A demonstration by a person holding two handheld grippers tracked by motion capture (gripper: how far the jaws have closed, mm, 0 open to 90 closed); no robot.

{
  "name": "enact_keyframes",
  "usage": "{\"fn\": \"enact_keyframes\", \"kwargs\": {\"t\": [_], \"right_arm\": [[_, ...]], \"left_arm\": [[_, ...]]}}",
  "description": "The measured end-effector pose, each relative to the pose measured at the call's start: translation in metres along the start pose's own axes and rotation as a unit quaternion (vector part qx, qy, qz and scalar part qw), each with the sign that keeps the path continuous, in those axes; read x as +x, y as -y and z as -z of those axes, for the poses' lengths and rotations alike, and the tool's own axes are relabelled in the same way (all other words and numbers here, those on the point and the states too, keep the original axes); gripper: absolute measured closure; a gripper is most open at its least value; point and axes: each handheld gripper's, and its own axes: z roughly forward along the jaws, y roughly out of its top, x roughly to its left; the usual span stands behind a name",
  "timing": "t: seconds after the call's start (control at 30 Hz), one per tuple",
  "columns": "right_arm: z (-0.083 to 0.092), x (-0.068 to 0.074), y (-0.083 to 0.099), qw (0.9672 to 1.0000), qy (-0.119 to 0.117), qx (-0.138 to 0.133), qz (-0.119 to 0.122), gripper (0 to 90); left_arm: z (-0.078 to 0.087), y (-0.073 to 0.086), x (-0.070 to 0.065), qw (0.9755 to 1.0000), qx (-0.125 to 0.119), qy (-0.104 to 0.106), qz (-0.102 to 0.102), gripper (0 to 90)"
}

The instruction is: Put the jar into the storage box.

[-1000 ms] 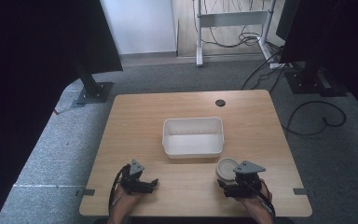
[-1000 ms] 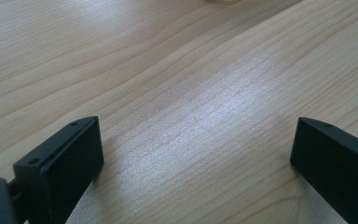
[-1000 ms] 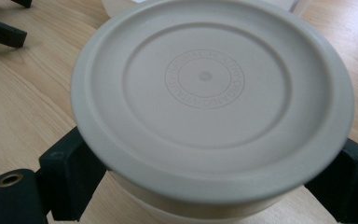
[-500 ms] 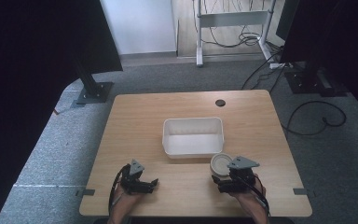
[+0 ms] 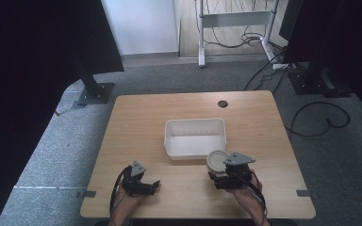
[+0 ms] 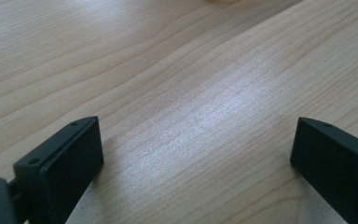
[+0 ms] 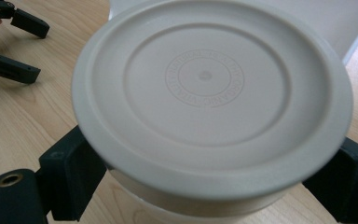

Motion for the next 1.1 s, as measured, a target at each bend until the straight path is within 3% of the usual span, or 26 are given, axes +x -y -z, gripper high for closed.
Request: {"fn": "enact_keyframes", "kwargs": {"t": [1.1], "right_arm": [[-0.037,0.003,-0.038,0.9998,-0.003,-0.012,0.018,9.5]], "left_arm": [[0.0,0.0,0.0,1.0,0.0,0.0,0.0,2.0]]}}
